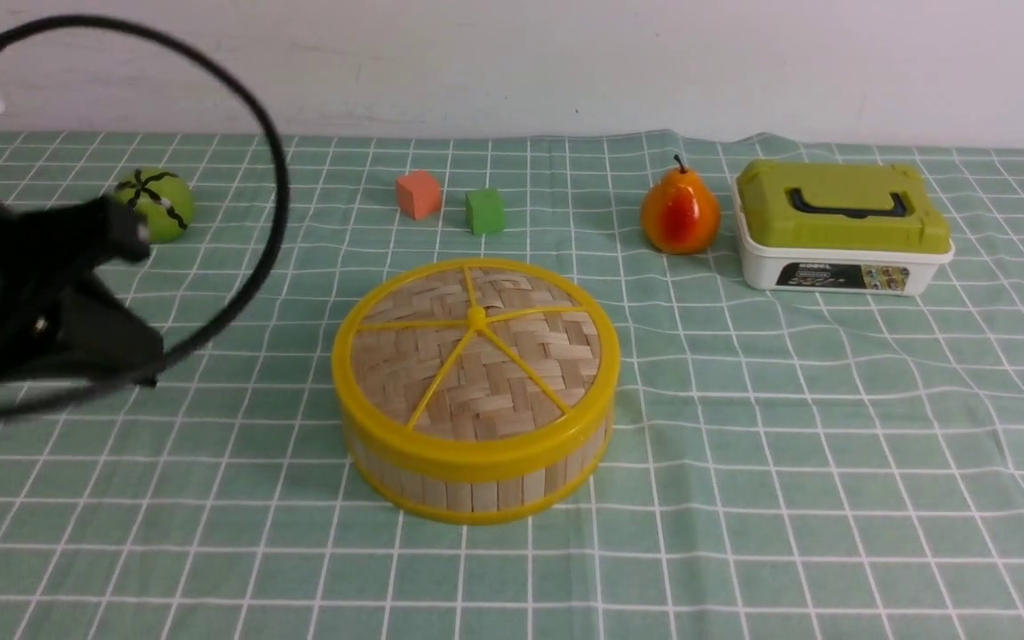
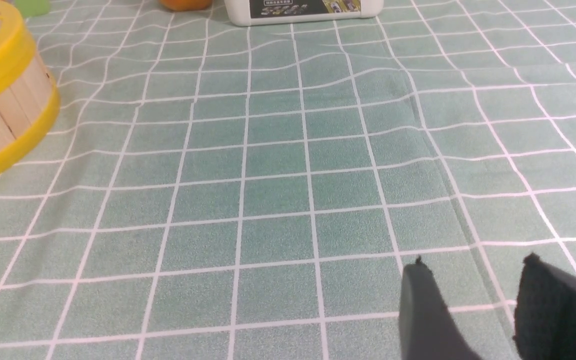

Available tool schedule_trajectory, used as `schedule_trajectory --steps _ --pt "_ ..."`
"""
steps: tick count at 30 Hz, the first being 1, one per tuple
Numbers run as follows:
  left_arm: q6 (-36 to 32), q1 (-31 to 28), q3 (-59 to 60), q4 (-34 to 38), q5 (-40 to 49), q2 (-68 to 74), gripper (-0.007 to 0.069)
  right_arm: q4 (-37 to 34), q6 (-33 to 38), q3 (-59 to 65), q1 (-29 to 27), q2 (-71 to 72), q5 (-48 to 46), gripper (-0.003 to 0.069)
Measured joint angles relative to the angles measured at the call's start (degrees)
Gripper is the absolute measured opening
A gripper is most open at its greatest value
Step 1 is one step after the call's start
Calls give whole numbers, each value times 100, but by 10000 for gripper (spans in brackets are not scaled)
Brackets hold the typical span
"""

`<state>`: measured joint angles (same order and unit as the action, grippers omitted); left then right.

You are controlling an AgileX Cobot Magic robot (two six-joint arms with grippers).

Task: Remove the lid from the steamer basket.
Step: Use the left arm to lift the lid of the steamer

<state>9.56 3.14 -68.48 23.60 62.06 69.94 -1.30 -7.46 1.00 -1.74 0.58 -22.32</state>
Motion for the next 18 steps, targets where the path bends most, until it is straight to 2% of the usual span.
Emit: schedule_trajectory --steps 5,6,9,10,12,16,18 --pt "419 713 -980 -606 183 1345 -13 0 0 0 0 0 0 241" --pt "618 1049 -1333 -880 312 1826 -13 0 0 0 0 0 0 241" --pt "934 1588 -2225 -1386 584 2728 -13 0 0 0 0 0 0 241" --pt "955 1618 -2225 -1418 600 2787 -13 0 0 0 0 0 0 241" --pt "1177 1919 -3064 -1813 788 3404 -10 0 0 0 0 0 0 241" --pt "1392 2356 -4319 -2360 836 4391 54 0 0 0 0 0 0 241" --pt "1405 2540 -4872 -2562 847 4828 122 0 0 0 0 0 0 241"
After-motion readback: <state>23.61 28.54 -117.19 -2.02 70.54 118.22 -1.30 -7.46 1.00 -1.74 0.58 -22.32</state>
